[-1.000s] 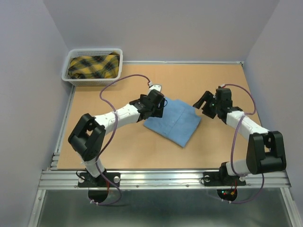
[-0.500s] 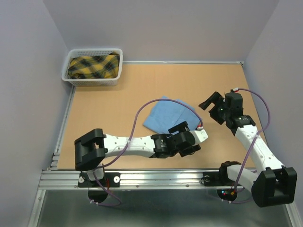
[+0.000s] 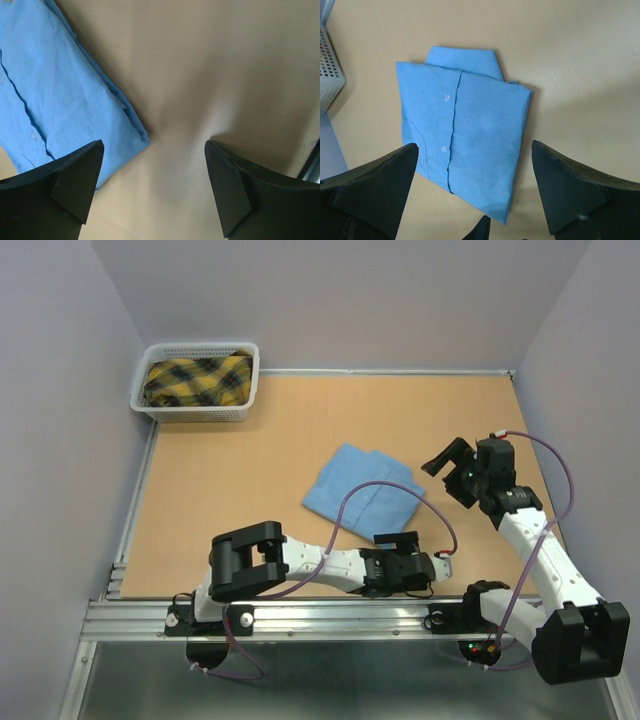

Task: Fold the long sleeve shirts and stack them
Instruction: Fold the shirt

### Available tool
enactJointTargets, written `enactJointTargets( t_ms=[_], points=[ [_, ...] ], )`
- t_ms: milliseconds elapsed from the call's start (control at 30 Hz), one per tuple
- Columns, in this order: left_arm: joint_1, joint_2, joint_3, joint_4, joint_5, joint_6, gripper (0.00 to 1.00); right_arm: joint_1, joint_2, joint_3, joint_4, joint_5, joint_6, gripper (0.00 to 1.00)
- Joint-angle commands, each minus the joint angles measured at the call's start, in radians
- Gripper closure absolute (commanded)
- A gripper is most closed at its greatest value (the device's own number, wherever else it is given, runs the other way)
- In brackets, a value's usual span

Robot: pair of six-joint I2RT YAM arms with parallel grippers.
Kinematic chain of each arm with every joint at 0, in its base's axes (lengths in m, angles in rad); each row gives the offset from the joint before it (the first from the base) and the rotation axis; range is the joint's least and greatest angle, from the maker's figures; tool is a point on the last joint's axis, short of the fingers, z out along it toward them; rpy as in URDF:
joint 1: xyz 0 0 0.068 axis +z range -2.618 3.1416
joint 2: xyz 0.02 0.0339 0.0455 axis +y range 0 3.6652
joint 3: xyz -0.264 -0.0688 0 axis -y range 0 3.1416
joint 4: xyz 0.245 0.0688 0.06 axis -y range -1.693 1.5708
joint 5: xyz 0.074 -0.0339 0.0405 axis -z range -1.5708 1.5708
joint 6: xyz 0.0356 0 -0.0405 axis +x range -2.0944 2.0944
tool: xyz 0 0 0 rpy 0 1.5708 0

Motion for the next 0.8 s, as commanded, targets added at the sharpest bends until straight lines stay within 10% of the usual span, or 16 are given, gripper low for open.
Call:
enactJointTargets(
  t_ms=[0, 767],
  points=[
    [0.0, 0.008, 0.074, -0.021, -0.08, 0.021, 0.07, -0.007, -0.026, -0.001, -0.007, 0.019, 0.008, 0.0],
    [0.045, 0.117, 0.04, -0.089, -0.244, -0.002, 0.14, -0.017, -0.029, 0.011, -0.015, 0.034, 0.001, 0.0]
  ],
)
